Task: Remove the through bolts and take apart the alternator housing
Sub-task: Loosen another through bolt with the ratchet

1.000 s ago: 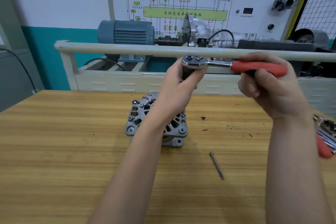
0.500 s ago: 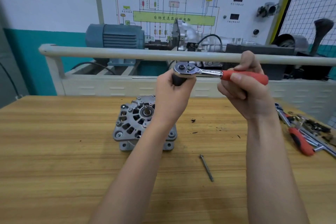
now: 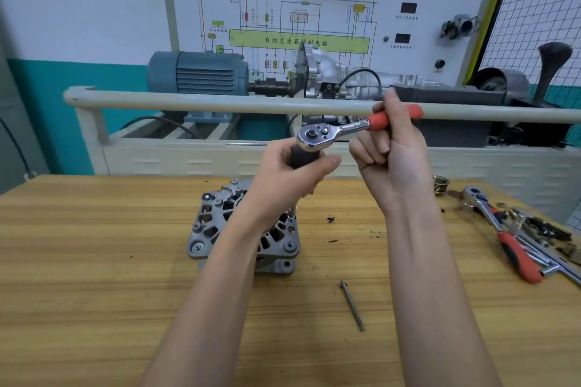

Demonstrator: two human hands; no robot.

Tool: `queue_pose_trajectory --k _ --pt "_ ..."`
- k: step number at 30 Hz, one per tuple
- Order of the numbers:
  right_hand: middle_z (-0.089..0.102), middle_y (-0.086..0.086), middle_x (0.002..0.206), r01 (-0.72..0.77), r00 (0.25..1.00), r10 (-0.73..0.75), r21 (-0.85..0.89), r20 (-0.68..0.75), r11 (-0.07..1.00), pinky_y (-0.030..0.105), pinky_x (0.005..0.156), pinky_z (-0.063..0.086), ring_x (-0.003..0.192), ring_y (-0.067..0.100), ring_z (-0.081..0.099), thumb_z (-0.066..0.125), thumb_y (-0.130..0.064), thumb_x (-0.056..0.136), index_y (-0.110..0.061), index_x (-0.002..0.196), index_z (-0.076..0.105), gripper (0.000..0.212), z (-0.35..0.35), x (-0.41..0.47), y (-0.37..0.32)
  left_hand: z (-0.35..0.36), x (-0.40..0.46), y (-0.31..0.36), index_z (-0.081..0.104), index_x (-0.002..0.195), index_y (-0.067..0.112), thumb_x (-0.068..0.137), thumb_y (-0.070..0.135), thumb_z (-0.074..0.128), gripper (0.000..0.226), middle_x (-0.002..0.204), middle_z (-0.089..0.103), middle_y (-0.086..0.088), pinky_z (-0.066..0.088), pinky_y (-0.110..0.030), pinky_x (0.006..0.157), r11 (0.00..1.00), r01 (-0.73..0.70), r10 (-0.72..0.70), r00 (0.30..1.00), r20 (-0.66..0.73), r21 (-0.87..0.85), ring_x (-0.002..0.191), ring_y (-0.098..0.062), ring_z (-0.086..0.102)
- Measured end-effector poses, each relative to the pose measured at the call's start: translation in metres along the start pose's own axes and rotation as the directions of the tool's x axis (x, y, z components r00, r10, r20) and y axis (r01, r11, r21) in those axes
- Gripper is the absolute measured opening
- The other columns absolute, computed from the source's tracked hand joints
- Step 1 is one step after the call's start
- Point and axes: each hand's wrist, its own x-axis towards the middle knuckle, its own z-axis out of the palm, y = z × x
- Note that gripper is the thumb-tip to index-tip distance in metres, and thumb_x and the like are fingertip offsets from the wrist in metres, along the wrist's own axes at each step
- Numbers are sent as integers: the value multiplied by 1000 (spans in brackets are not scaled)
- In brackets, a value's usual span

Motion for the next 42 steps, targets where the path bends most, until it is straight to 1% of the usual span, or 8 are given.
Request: queue_pose_trajectory --k 8,14,20,27,32,35,39,42 --pt "45 -16 51 198 853 -26 -276 522 941 15 45 33 41 -2 36 63 -2 68 -13 79 36 31 -29 -12 -21 10 0 2 44 58 11 90 3 59 36 53 38 -3 29 -29 51 1000 -27 28 966 -257 10 51 -17 34" --pt "38 -11 42 157 938 -95 -165 334 974 15 43 30 35 0 29 67 -3 76 -20 71 58 20 -23 -5 -16 30 -2 -5 38 55 14 84 2 63 40 50 36 3 28 -25 47 988 -93 136 898 -419 121 49 -10 33" --pt "34 -8 46 -76 995 56 255 85 964 16 43 29 40 4 30 59 -30 82 -10 83 62 21 -6 8 10 -1 -1 1 55 70 4 82 8 66 16 55 51 -3 42 -24 53 998 -45 46 998 43 -33 52 -13 49" --pt "22 -5 39 -13 951 -3 48 310 999 18 41 23 35 6 18 56 -3 82 -17 62 44 27 -22 2 -2 2 -1 -2 47 66 -10 84 32 56 47 58 39 -30 32 -40 52 989 -111 111 994 13 96 55 -37 39" --pt "43 -15 52 241 891 -103 -270 443 932 21 51 31 44 0 36 65 -4 67 -15 77 36 33 -27 -10 -10 18 0 -6 44 62 13 88 35 58 36 53 39 -2 32 -35 47 994 -36 68 946 -315 108 49 -23 37" --pt "36 -11 46 203 892 -102 -190 440 960 18 49 31 40 0 33 62 -2 72 -18 75 46 23 -24 -10 -10 31 -4 -6 42 65 21 91 32 59 33 56 39 9 31 -27 49 991 -32 85 895 -438 128 51 -10 37" --pt "37 -9 42 30 968 -30 3 249 1000 15 43 28 38 2 30 78 -19 72 -16 74 59 19 -18 -2 -5 16 0 -6 52 68 4 88 16 68 28 64 51 -20 43 -39 56 989 -20 59 964 -261 150 60 -30 49" --pt "37 -9 45 -27 992 16 86 126 996 16 44 30 42 3 32 62 -29 81 -11 80 50 21 -13 4 4 6 0 3 61 82 4 87 5 66 7 70 59 -15 47 -26 64 995 -91 95 988 -125 37 67 -17 56"
